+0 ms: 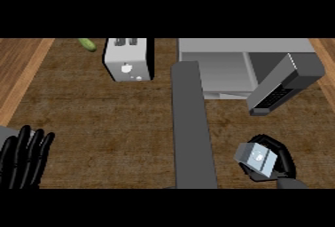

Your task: Pick up the milk, place it into the microwave and close the microwave

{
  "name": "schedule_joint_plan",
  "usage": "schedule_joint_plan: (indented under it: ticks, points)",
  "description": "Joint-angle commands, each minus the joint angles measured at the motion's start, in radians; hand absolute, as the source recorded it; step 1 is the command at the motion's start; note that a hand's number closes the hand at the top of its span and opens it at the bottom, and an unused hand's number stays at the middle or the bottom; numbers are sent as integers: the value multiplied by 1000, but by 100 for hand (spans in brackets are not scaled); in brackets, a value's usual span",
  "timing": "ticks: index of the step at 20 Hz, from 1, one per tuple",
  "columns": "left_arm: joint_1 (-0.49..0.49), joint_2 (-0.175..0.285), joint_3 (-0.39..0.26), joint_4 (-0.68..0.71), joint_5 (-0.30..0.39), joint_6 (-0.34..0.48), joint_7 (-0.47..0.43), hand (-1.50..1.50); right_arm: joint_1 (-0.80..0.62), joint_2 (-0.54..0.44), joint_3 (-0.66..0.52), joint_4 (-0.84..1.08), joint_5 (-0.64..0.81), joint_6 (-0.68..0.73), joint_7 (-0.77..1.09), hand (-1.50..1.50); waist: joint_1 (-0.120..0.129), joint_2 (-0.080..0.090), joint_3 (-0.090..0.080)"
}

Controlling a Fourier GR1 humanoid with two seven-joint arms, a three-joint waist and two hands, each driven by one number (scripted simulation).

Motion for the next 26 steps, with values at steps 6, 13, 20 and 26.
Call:
schedule_joint_plan:
  ticks: [6,13,20,26]
  points:
    - [49,19,43,-26,52,-26,7,-150,172,119,59,-175,-11,-26,-123,150,1,0,0]
    - [-55,45,179,115,136,-54,-42,-150,165,193,170,-483,-58,-225,160,150,-4,1,-1]
    - [41,12,123,24,97,-59,-30,-150,-6,195,215,-479,11,-378,326,150,7,1,0]
    - [30,45,160,31,131,-95,-16,-150,-253,195,145,-278,93,-556,453,150,20,5,0]
